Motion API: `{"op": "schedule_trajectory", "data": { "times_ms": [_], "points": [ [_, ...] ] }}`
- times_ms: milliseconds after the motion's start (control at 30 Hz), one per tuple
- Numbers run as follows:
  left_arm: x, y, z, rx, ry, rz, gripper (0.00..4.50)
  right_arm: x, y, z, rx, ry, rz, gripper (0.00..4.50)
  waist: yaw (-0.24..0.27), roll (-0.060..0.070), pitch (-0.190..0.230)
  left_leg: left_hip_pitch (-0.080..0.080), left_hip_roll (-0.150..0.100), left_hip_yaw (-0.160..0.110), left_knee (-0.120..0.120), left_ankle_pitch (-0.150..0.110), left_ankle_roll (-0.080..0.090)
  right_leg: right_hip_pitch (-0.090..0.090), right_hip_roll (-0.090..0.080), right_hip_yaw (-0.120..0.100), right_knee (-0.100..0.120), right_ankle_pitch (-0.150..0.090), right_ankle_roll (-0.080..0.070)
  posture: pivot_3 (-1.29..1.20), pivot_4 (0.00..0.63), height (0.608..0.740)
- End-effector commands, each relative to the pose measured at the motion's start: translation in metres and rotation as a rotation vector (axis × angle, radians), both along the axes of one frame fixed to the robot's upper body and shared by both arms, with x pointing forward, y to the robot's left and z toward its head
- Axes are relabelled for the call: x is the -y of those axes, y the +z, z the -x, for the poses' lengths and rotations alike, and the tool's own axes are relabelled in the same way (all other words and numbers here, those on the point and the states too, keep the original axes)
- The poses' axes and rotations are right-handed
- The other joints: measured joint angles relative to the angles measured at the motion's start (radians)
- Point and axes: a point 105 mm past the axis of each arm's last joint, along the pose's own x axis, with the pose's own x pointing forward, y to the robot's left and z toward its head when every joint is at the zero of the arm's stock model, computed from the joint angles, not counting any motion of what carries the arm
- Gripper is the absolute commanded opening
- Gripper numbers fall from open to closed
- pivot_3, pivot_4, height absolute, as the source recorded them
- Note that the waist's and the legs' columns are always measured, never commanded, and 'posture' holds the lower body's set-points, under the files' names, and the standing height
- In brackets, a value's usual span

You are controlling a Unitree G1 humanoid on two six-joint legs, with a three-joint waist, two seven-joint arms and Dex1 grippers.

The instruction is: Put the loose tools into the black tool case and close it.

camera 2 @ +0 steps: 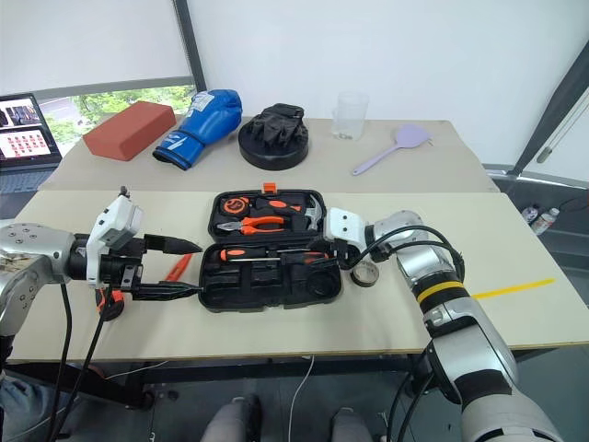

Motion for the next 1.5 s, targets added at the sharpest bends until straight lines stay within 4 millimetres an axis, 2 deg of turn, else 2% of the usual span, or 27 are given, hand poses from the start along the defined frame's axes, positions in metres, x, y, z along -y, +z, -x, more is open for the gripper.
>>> {"op": "schedule_trajectory", "data": {
  "times_ms": [33,67,100,200,333,567,633,733,833,867,900,1033,1100,1133,1233,1367,1500],
  "points": [
    [0.000,0.010,-0.001,0.043,-0.008,-0.014,4.50,-0.013,0.033,0.000,0.031,0.014,-0.120,4.26,-0.003,0.000,0.000,0.000,0.000,0.000,0.000,0.000,0.000,0.000,0.000,0.000,0.000,0.000,0.000,0.00,0.150,0.735],
    [0.000,0.010,-0.001,0.044,-0.007,-0.014,4.50,-0.017,0.036,0.002,0.013,0.020,-0.144,4.45,-0.006,0.000,0.000,0.000,0.000,0.000,0.000,0.000,0.000,0.000,0.000,0.000,0.000,0.001,0.001,0.00,0.150,0.735],
    [0.000,0.010,-0.002,0.045,-0.007,-0.014,4.50,-0.021,0.038,0.004,-0.001,0.029,-0.163,4.45,-0.007,0.000,0.000,0.000,0.000,0.000,0.000,0.000,0.000,0.000,0.000,0.000,0.001,0.001,0.001,0.00,0.150,0.735],
    [0.000,0.010,-0.003,0.047,-0.005,-0.014,4.50,-0.033,0.039,0.010,-0.022,0.043,-0.195,3.82,-0.008,0.000,0.000,0.000,0.000,0.000,0.000,0.000,0.000,-0.001,0.000,0.000,0.004,0.000,0.001,0.00,0.150,0.735],
    [-0.001,0.008,-0.005,0.049,0.002,-0.015,4.50,-0.046,0.024,0.012,-0.046,0.028,-0.186,2.42,-0.007,0.000,0.000,0.001,0.000,0.000,0.000,0.001,-0.001,-0.003,0.000,0.000,0.009,-0.002,0.000,0.00,0.150,0.735],
    [-0.002,0.005,-0.006,0.047,0.011,-0.015,4.50,-0.049,-0.012,0.005,-0.087,-0.039,-0.050,0.06,-0.007,0.000,0.000,0.000,0.000,-0.001,0.000,0.001,-0.003,-0.003,0.000,0.000,0.009,-0.002,0.000,0.00,0.150,0.735],
    [-0.002,0.004,-0.006,0.047,0.011,-0.014,4.50,-0.051,-0.019,0.005,-0.089,-0.043,-0.018,0.06,-0.009,0.000,0.000,0.000,0.000,0.000,-0.001,0.001,-0.003,-0.004,0.000,0.000,0.009,-0.002,0.000,0.00,0.150,0.735],
    [-0.002,0.002,-0.006,0.044,0.012,-0.013,4.50,-0.048,-0.042,-0.003,-0.034,-0.106,0.095,0.06,-0.015,0.000,0.000,0.003,0.000,0.000,-0.001,0.001,-0.003,-0.003,0.000,0.000,0.010,-0.002,0.000,0.00,0.150,0.735],
    [-0.002,0.000,-0.005,0.040,0.014,-0.013,4.50,-0.050,-0.045,0.001,-0.050,-0.095,0.093,0.06,-0.017,-0.001,-0.001,0.015,0.000,0.000,-0.009,0.002,-0.005,0.002,0.000,0.000,0.008,-0.007,0.000,0.00,0.150,0.735],
    [-0.002,-0.001,-0.004,0.039,0.017,-0.012,4.50,-0.052,-0.044,0.004,-0.055,-0.074,0.084,0.06,-0.016,-0.001,-0.001,0.019,0.000,0.000,-0.011,0.002,-0.005,0.002,0.000,0.000,0.008,-0.010,-0.005,0.00,0.150,0.735],
    [-0.003,-0.002,-0.003,0.037,0.022,-0.011,4.50,-0.054,-0.040,0.007,-0.058,-0.060,0.063,0.06,-0.016,-0.001,-0.001,0.020,0.000,0.000,-0.013,0.002,-0.005,0.002,0.000,0.000,0.009,-0.010,-0.006,0.00,0.150,0.735],
    [-0.012,-0.004,0.000,0.033,0.103,0.015,4.50,-0.064,0.015,0.011,-0.099,-0.068,-0.227,0.06,-0.014,-0.001,-0.001,0.019,0.000,0.000,-0.015,0.003,-0.006,0.002,0.000,0.000,0.011,-0.010,-0.008,0.00,0.150,0.735],
    [-0.020,-0.004,0.004,0.025,0.176,0.056,4.50,-0.060,0.035,0.017,-0.161,-0.072,-0.332,0.06,-0.013,-0.001,-0.001,0.014,0.000,0.000,-0.014,0.004,-0.007,0.000,0.000,0.001,0.013,-0.007,-0.013,0.00,0.150,0.735],
    [-0.023,-0.004,0.007,0.023,0.218,0.079,4.50,-0.056,0.042,0.021,-0.184,-0.072,-0.364,0.06,-0.013,-0.001,-0.001,0.014,0.000,0.000,-0.014,0.004,-0.007,0.000,0.000,0.001,0.013,-0.006,-0.010,0.00,0.150,0.735],
    [-0.041,-0.008,0.022,0.029,0.395,0.147,4.50,-0.043,0.060,0.040,-0.245,-0.047,-0.421,0.80,-0.009,-0.001,-0.001,0.014,0.000,0.000,-0.016,0.004,-0.007,0.000,0.000,0.001,0.012,-0.009,-0.007,0.00,0.150,0.735],
    [-0.080,-0.036,0.059,0.029,0.656,0.113,4.50,-0.027,0.076,0.069,-0.269,-0.005,-0.434,2.21,-0.011,-0.001,-0.001,0.014,0.001,-0.001,-0.018,0.002,-0.008,0.000,0.000,-0.001,0.012,-0.014,-0.008,0.00,0.150,0.735],
    [-0.117,-0.044,0.088,0.061,0.893,0.086,4.50,-0.018,0.086,0.090,-0.282,0.026,-0.433,3.54,-0.012,-0.002,0.000,0.015,0.002,0.000,-0.019,0.000,-0.010,-0.002,0.000,-0.001,0.012,-0.017,-0.014,0.00,0.150,0.735]
  ]
}}
